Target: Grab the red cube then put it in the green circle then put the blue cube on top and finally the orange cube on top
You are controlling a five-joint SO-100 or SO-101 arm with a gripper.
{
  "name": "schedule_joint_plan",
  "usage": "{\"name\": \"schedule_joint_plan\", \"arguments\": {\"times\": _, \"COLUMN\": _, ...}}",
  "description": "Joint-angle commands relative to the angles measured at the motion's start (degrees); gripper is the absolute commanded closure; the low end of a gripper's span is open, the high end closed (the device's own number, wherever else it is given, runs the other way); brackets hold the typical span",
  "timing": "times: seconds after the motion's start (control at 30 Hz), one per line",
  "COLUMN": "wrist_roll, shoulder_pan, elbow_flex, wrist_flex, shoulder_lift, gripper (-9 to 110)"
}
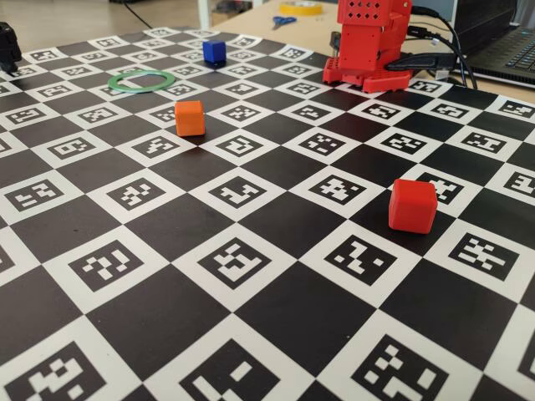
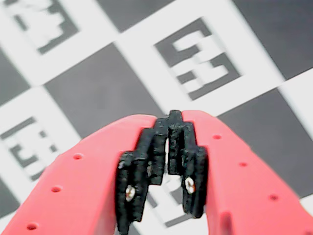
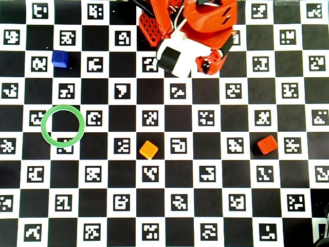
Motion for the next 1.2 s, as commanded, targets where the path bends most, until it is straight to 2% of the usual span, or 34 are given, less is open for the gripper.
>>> {"name": "schedule_joint_plan", "arguments": {"times": 0.0, "wrist_roll": 5.27, "shoulder_pan": -3.69, "elbow_flex": -12.39, "wrist_flex": 3.96, "shoulder_lift": -7.29, "gripper": 92}}
{"name": "schedule_joint_plan", "arguments": {"times": 0.5, "wrist_roll": 30.76, "shoulder_pan": -8.35, "elbow_flex": -36.56, "wrist_flex": 5.89, "shoulder_lift": -38.06, "gripper": 67}}
{"name": "schedule_joint_plan", "arguments": {"times": 0.63, "wrist_roll": 32.96, "shoulder_pan": -8.26, "elbow_flex": -40.52, "wrist_flex": 5.71, "shoulder_lift": -44.74, "gripper": 63}}
{"name": "schedule_joint_plan", "arguments": {"times": 1.17, "wrist_roll": 33.4, "shoulder_pan": -9.4, "elbow_flex": -50.1, "wrist_flex": 0.88, "shoulder_lift": -61.79, "gripper": 61}}
